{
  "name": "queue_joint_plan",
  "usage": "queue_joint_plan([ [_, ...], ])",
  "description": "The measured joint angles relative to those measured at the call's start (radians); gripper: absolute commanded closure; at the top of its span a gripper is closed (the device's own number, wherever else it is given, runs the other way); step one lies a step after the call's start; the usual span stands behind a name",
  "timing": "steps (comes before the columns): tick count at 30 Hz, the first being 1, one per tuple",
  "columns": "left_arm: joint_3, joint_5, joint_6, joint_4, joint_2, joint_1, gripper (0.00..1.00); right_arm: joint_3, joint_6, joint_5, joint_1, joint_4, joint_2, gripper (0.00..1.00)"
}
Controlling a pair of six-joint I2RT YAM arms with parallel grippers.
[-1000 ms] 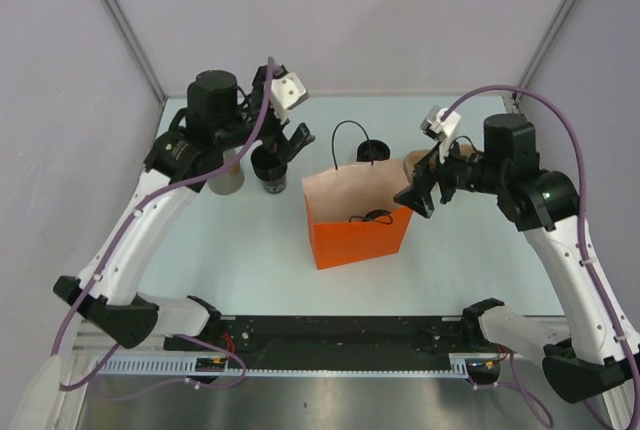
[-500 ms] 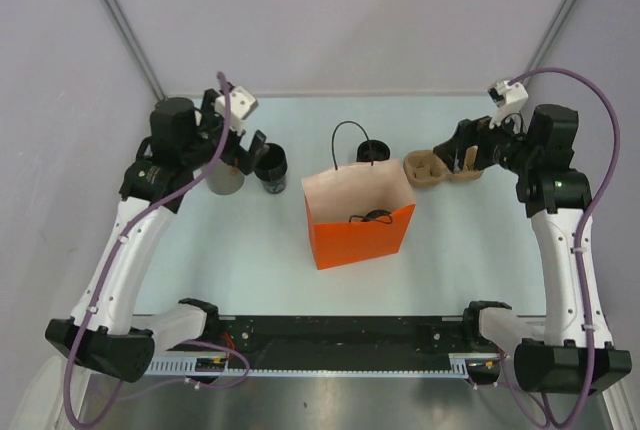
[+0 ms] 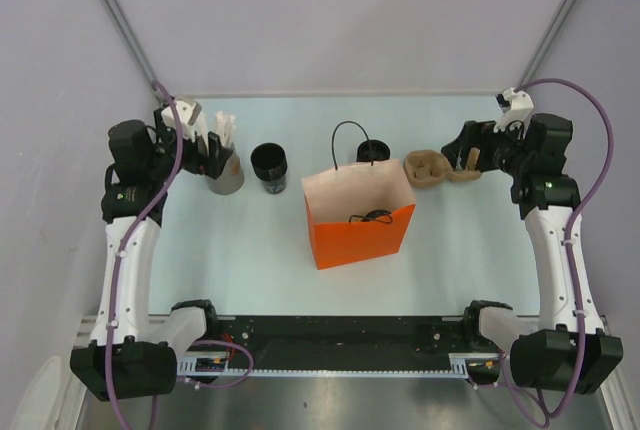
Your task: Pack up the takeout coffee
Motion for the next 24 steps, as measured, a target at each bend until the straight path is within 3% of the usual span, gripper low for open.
queue_joint_plan([
  [13,-0.156,0.105,-0.059,0.098,-0.088,0.011,0.00,-0.046,-0.020,0.010,0.031,0.045,-0.053,0.00],
  [24,-0.155,0.016,-0.085,0.136,-0.047,0.012,0.00,-0.056,-0.030,0.006,0.031,0.046,-0.044,0.00],
])
